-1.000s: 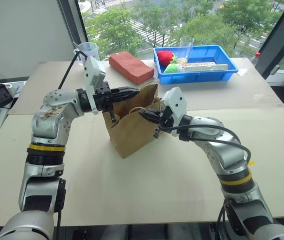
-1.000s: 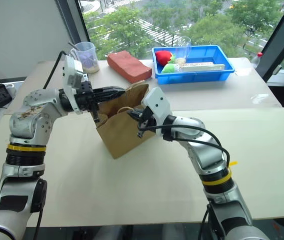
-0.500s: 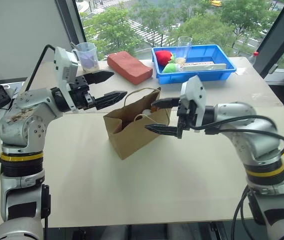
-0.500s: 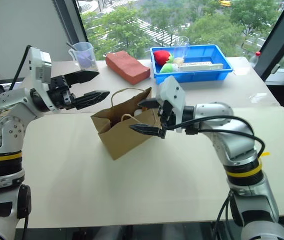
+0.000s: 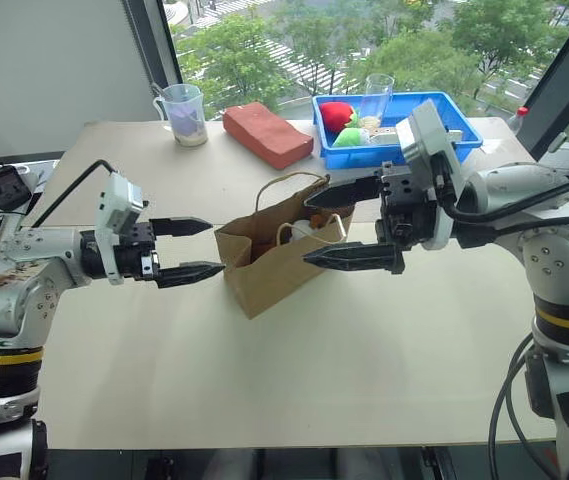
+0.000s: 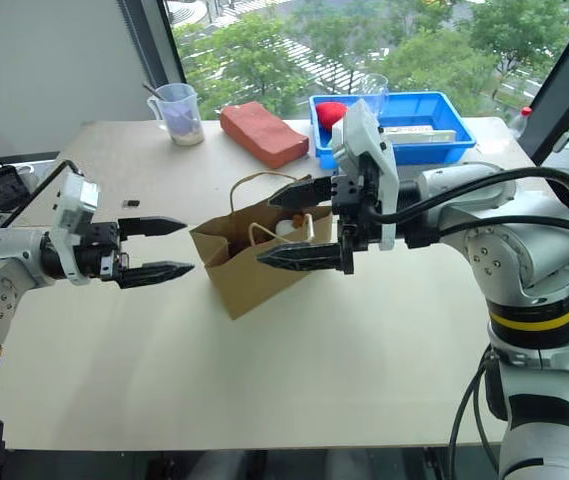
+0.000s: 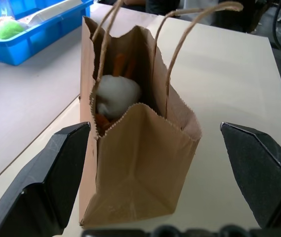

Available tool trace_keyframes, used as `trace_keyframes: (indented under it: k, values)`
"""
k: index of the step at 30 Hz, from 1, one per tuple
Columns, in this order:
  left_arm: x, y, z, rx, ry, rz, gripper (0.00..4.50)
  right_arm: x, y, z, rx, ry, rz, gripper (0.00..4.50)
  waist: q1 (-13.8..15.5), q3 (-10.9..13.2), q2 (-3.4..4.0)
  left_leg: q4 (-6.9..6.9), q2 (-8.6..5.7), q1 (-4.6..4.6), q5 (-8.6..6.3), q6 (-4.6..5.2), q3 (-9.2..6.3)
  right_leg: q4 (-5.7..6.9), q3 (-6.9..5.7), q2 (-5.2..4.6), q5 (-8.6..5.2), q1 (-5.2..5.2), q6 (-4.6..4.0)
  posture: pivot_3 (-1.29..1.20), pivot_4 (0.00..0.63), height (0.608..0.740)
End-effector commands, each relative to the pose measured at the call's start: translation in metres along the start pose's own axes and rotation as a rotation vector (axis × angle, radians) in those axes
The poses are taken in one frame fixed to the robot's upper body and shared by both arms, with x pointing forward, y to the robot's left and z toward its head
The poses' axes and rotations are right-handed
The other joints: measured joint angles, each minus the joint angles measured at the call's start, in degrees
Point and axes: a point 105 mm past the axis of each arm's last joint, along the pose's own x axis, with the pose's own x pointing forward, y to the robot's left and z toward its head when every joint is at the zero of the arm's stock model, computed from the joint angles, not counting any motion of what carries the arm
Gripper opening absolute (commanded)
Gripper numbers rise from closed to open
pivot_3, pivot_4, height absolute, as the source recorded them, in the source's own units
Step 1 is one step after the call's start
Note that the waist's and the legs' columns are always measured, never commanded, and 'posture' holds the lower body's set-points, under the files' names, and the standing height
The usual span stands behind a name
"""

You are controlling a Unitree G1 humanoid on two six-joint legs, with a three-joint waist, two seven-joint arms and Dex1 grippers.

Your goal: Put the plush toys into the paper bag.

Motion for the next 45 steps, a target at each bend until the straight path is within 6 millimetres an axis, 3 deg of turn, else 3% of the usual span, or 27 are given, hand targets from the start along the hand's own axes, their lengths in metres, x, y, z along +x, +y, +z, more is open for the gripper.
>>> trace_keyframes:
  k: [1, 5, 15, 21, 27, 32, 39, 42, 45]
  values:
    - [0.004, 0.006, 0.0, 0.048, -0.017, 0.009, 4.5, -0.007, 0.001, 0.012, -0.031, -0.017, -0.015, 4.49, 0.26, 0.0, 0.0, 0.0, 0.0, -0.01, 0.0, -0.01, 0.0, 0.0, 0.0, 0.0, 0.0, -0.01, 0.0, 0.0, 0.15, 0.74]
    - [0.008, 0.009, -0.004, 0.059, -0.027, 0.009, 4.5, -0.007, 0.006, 0.01, -0.025, -0.006, -0.012, 4.49, 0.5, 0.0, 0.0, 0.0, 0.0, -0.03, 0.0, -0.02, 0.0, 0.02, 0.0, -0.01, 0.0, -0.01, 0.0, 0.0, 0.15, 0.74]
    - [0.019, -0.013, -0.015, 0.025, -0.015, -0.104, 4.5, -0.002, 0.016, 0.016, -0.029, -0.004, 0.005, 4.49, 0.45, 0.0, 0.0, 0.01, 0.01, -0.06, -0.02, 0.0, 0.01, 0.04, 0.0, -0.01, 0.0, -0.02, 0.0, 0.0, 0.15, 0.74]
    - [0.032, -0.011, -0.018, 0.07, -0.038, -0.037, 4.5, 0.001, 0.01, 0.012, -0.084, 0.028, -0.042, 4.49, 0.55, 0.0, 0.0, 0.03, 0.0, -0.06, -0.02, -0.01, 0.02, 0.02, 0.0, -0.01, 0.0, -0.03, 0.0, 0.0, 0.15, 0.74]
    - [0.047, -0.019, -0.03, 0.067, -0.069, 0.036, 4.5, 0.007, 0.01, 0.017, -0.149, 0.055, -0.066, 4.49, 0.51, 0.0, 0.0, 0.02, 0.01, -0.06, -0.02, -0.02, 0.01, 0.03, 0.0, -0.01, 0.0, -0.02, 0.0, 0.0, 0.15, 0.74]
    - [0.058, -0.013, -0.033, 0.055, -0.1, 0.158, 4.5, 0.012, 0.016, 0.023, -0.184, 0.063, -0.035, 4.49, 0.6, 0.0, 0.0, 0.03, 0.01, -0.06, -0.02, -0.02, 0.01, -0.08, 0.01, -0.01, 0.0, -0.04, 0.0, 0.0, 0.15, 0.74]
    - [0.064, -0.015, -0.038, 0.025, -0.117, 0.195, 4.5, 0.015, 0.017, 0.014, -0.21, 0.097, -0.024, 4.49, 0.66, 0.0, -0.01, 0.05, 0.0, -0.05, -0.02, -0.02, 0.02, -0.04, 0.01, -0.02, 0.0, -0.02, 0.0, 0.0, 0.15, 0.74]
    - [0.064, -0.013, -0.039, 0.02, -0.116, 0.198, 3.73, 0.014, 0.014, 0.013, -0.211, 0.092, -0.033, 4.5, 0.64, 0.0, -0.01, 0.05, -0.01, -0.05, -0.02, -0.03, 0.02, -0.05, 0.01, -0.02, 0.0, -0.02, 0.0, 0.0, 0.15, 0.74]
    - [0.063, -0.011, -0.039, 0.017, -0.111, 0.198, 2.36, 0.014, 0.013, 0.013, -0.212, 0.088, -0.036, 4.5, 0.63, 0.0, -0.01, 0.05, 0.0, -0.05, -0.02, -0.02, 0.02, -0.07, 0.01, -0.02, 0.0, -0.02, 0.0, 0.0, 0.15, 0.74]
